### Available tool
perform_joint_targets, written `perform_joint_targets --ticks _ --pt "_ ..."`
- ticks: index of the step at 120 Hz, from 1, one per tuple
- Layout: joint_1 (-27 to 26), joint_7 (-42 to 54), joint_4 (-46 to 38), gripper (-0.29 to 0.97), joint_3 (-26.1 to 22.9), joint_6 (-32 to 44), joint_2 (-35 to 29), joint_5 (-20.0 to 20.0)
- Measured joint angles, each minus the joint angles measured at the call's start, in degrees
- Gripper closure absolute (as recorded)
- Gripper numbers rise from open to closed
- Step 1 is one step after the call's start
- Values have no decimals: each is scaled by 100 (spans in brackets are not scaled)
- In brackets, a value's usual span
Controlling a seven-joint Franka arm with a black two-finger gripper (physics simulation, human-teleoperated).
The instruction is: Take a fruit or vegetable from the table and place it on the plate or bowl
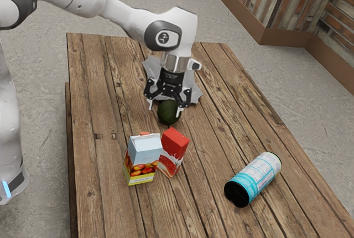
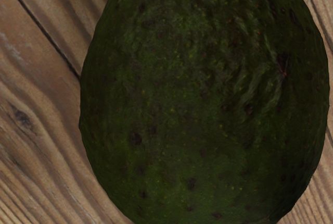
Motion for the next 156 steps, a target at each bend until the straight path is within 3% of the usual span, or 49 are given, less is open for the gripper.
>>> perform_joint_targets --ticks 20,46,73,126,143,156 --pt "37 115 -25 0 14 57 241 -165" --pt "35 213 -24 25 83 104 277 -264" --pt "32 294 -33 5 242 120 257 -358" --pt "103 407 17 0 617 129 468 -341" --pt "121 433 36 24 677 129 415 -301" --pt "27 419 137 32 676 124 287 -253"
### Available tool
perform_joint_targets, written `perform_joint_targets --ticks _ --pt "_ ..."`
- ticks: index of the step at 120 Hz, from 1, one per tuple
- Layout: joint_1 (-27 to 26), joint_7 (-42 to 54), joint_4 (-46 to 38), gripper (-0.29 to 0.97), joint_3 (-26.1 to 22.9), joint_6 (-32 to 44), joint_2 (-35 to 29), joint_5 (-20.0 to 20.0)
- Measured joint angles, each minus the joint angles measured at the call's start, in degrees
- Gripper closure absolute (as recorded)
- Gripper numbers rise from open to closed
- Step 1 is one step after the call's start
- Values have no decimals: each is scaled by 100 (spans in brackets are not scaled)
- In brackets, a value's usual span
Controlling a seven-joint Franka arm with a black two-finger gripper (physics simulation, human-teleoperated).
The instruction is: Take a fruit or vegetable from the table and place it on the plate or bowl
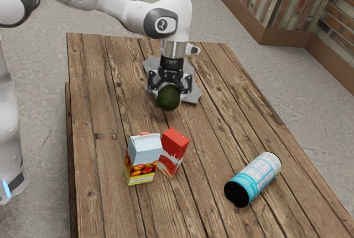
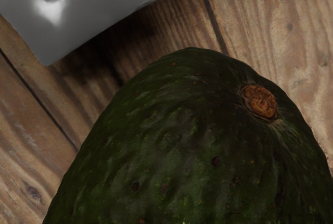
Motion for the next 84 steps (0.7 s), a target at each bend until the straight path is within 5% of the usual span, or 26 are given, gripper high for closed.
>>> perform_joint_targets --ticks 16,40,53,84 --pt "-376 -134 267 34 92 -8 -623 325" --pt "24 -150 854 34 731 -18 -114 495" --pt "5 -94 912 13 845 -14 -97 480" --pt "-32 14 917 2 955 -7 -353 460"
